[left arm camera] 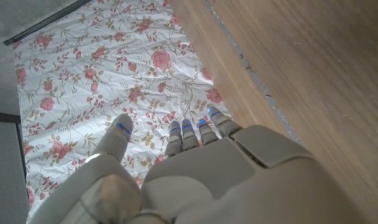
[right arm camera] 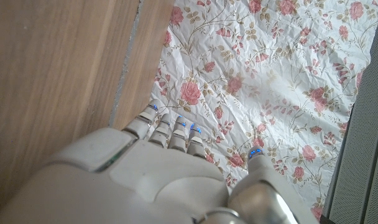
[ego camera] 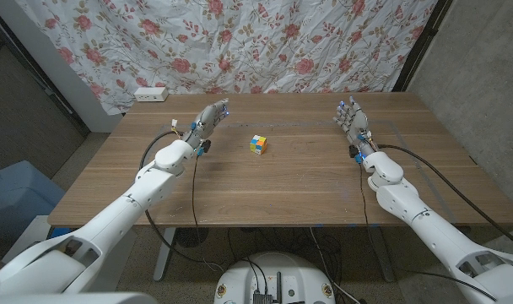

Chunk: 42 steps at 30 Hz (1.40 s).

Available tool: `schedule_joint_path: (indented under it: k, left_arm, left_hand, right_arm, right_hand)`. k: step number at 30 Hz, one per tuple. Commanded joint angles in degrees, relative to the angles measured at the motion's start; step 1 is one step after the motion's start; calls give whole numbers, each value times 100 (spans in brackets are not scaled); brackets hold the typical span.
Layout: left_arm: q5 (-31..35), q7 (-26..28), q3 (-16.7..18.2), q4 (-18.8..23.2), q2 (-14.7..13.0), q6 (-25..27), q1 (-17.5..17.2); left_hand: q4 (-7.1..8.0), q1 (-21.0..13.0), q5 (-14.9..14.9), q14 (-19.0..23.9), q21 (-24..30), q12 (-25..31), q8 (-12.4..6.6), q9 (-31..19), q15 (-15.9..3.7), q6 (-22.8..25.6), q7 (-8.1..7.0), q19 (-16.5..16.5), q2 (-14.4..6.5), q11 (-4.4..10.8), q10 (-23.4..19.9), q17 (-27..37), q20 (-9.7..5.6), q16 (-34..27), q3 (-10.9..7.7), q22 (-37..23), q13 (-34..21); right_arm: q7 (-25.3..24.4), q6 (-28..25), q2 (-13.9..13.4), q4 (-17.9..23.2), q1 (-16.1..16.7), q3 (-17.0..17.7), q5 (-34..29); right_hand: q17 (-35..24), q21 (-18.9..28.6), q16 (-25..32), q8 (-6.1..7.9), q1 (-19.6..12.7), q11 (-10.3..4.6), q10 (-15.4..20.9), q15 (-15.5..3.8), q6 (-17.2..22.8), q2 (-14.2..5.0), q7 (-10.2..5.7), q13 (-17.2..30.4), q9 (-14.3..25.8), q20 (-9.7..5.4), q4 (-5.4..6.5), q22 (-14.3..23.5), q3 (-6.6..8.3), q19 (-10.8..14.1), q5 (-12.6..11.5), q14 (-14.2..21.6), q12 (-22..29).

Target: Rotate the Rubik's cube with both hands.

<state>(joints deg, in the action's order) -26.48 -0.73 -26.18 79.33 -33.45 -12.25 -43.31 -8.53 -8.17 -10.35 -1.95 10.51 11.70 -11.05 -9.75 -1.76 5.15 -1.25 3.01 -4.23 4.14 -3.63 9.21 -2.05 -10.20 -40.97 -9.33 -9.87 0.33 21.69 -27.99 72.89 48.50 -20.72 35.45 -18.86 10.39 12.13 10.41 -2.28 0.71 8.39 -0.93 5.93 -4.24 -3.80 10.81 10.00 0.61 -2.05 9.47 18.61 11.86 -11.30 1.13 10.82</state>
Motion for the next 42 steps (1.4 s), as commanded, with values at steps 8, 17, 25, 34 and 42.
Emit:
schedule_joint_path:
  k: [8, 17, 25, 34, 42]
  left_arm:
    - [863, -138, -265, 641, -638, 380, 120]
    - [1424, -241, -459, 908, -850, 602, 304]
    - [2041, -325, -663, 1280, -1044, 993, 513]
    - [2837, -634, -949, 1572, -1199, 1282, 894]
    - [3649, -828, -1179, 1903, -1297, 1652, 1146]
  left_hand:
    - [-256, -393, 31, 104, -10, 14, -72, -12, -339, 190, -415, 25, 112, 357, -190, 31, -327, 3, -55, -10, -21]
    - [-273, -691, 0, 210, -9, 57, -108, -18, -573, 376, -641, 71, 310, 591, -460, 30, -349, -7, -80, -7, -24]
    - [-271, -864, -17, 225, -14, 72, -150, -23, -553, 546, -623, 65, 398, 625, -593, 30, -322, 2, -102, -8, -27]
    - [-270, -1084, -33, 253, -8, 81, -202, -27, -567, 780, -648, 86, 492, 690, -739, 30, -304, 1, -130, -10, -31]
    - [-268, -1190, -37, 275, -8, 79, -205, -28, -568, 843, -666, 95, 542, 738, -798, 31, -299, -2, -137, -10, -33]
  right_arm:
    - [-286, 65, -56, 390, 342, 26, -119]
    - [-371, 73, -160, 624, 546, 85, -137]
    - [-245, -32, -269, 696, 522, 68, -130]
    - [-142, 10, -258, 553, 415, 68, -119]
    - [-74, -26, -286, 471, 351, 71, -100]
  right_hand:
    - [20, 44, -13, 39, -16, 2, 91, -8, 109, -100, -3, 13, 8, -30, 5, 22, 66, 54, -29, 33, 46]
    - [42, 45, -17, 33, -27, 2, 91, -7, 98, -87, -10, 12, 8, -24, -9, 21, 72, 59, -30, 41, 45]
    - [63, 9, -37, 5, -1, 12, 27, -50, 23, -69, -18, 6, 7, -126, -6, 19, 55, -43, -25, -19, 19]
    - [87, 7, -45, -2, 13, 14, 3, -61, -17, -75, 22, 0, 5, -161, 2, 17, 57, -79, -28, -44, 11]
    - [126, 9, -53, 2, -59, -4, -1, -53, -22, -44, 17, -5, 3, -157, -65, 14, 76, -87, -30, -42, 11]
